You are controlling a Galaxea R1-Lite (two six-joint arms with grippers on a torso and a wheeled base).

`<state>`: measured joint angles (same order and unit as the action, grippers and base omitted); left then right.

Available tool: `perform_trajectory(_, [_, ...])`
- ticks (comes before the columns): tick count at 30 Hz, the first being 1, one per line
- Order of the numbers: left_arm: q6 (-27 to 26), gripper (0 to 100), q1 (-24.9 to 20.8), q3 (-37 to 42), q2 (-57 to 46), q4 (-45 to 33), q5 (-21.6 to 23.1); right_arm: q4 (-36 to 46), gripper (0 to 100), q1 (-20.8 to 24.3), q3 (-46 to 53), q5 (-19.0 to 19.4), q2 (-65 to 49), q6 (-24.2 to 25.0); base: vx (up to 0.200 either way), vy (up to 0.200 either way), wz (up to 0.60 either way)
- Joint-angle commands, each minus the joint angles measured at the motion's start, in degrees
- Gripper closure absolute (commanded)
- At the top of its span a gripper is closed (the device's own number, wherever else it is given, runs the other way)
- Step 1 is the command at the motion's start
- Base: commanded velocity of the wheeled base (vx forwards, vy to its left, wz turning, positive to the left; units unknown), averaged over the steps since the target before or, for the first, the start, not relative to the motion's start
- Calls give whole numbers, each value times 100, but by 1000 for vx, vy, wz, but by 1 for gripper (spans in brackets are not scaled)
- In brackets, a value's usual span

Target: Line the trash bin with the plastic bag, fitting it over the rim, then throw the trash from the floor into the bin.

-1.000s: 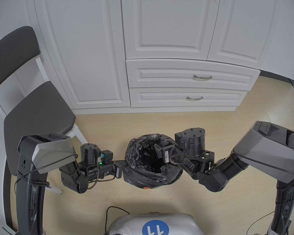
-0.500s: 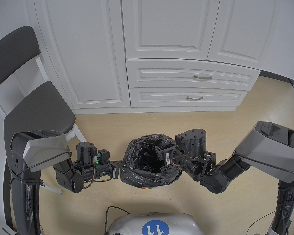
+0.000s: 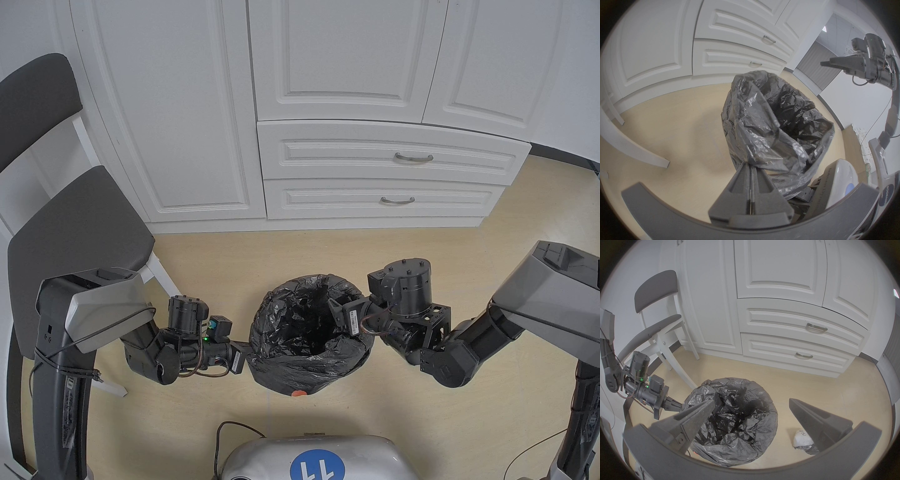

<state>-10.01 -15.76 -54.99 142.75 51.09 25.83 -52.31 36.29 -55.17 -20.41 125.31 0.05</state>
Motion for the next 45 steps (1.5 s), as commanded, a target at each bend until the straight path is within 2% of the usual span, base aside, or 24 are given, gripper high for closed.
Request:
perform_trajectory(1, [-89,100,-15,-706,332,-451,-8,98,0,-272,-37,169,-94,-75,0,0,0])
perform_trajectory(7, [-63,100,-59,-1286,693,-565,-157,546,0,-658,-108,529,-138,-119,0,0,0])
perform_trajectory(13, [-45,100,-129,-2130,930,-917,-922,1109,0,-1089,-547,854,240,-128,0,0,0])
perform_trajectory(16, [-45,100,-129,-2332,921,-1268,-1001,1293,0,-1247,-828,898,565,-119,0,0,0])
perform_trajectory(23, [-89,100,-226,-2147,666,-1330,-1028,1803,0,-1616,-1435,951,1154,-146,0,0,0])
perform_trajectory(25, [-89,100,-269,-2077,543,-1321,-1036,2111,0,-1731,-1400,1127,1075,-277,0,0,0])
perform_trajectory(28, [-89,100,-296,-1857,376,-1286,-1195,2295,0,-1739,-1206,1425,996,-488,0,0,0])
perform_trajectory(35, [-115,100,-384,-1427,148,-1128,-1265,2304,0,-1660,-1241,1540,1277,-594,0,0,0])
perform_trajectory(41, [-151,100,-366,-1462,271,-1066,-1467,2225,0,-1660,-1786,1531,1672,-181,0,0,0])
perform_trajectory(43, [-133,100,-313,-1523,482,-864,-1625,2243,0,-1660,-2296,1513,1927,303,0,0,0])
perform_trajectory(45, [-107,100,-278,-1550,605,-741,-1678,2260,0,-1660,-2560,1513,2050,479,0,0,0])
